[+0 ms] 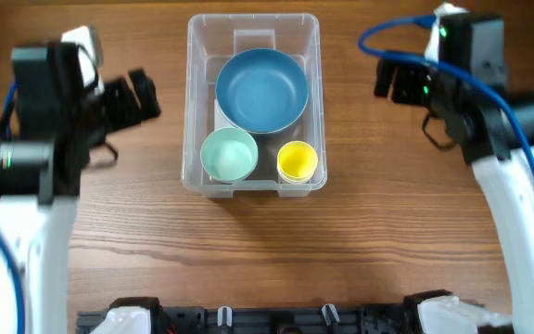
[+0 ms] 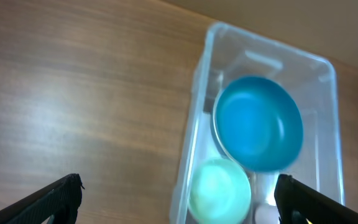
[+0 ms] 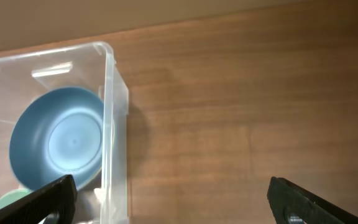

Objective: Pack container

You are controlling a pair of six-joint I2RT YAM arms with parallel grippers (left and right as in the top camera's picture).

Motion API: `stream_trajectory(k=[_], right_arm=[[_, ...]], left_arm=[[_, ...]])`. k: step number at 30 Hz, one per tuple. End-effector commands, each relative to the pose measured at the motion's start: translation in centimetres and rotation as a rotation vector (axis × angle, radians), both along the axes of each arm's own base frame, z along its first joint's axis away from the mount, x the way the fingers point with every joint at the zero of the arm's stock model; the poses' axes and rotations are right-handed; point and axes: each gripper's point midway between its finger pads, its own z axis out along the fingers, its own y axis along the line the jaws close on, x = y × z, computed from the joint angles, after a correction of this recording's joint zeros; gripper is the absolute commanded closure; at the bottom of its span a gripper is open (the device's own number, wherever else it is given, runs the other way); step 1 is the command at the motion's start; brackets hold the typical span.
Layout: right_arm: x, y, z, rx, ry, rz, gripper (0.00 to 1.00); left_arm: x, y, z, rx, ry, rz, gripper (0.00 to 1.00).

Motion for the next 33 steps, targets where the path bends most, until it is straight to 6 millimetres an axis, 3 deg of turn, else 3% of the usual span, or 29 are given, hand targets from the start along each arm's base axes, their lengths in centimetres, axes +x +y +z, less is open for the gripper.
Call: stream_trajectory(k=[1,7,13,33], right_arm=[[-4.0,-1.0,-0.4,0.013,-0.024,-0.029,0.00],[-10.6,-2.2,-1.7,0.025,-0.097,-0.027,0.00],[-15.3,-3.0,-3.5,0.037,-0.157,-0.028,0.00],[-15.8,-3.1,-4.4,0.033,-0.128,-0.029,0.00]], left_arm=[[-4.2,-0.8,-1.2,-0.003,-0.031,-0.063,0.00],[-10.8,-0.5,-2.3,-0.004,-0.146,-0.047,0.00],[-14.0,0.9,-5.7,-0.006,-0.121,0.058,0.00],[-14.3,0.9,-6.5,-0.004,-0.084,0.058,0.00]])
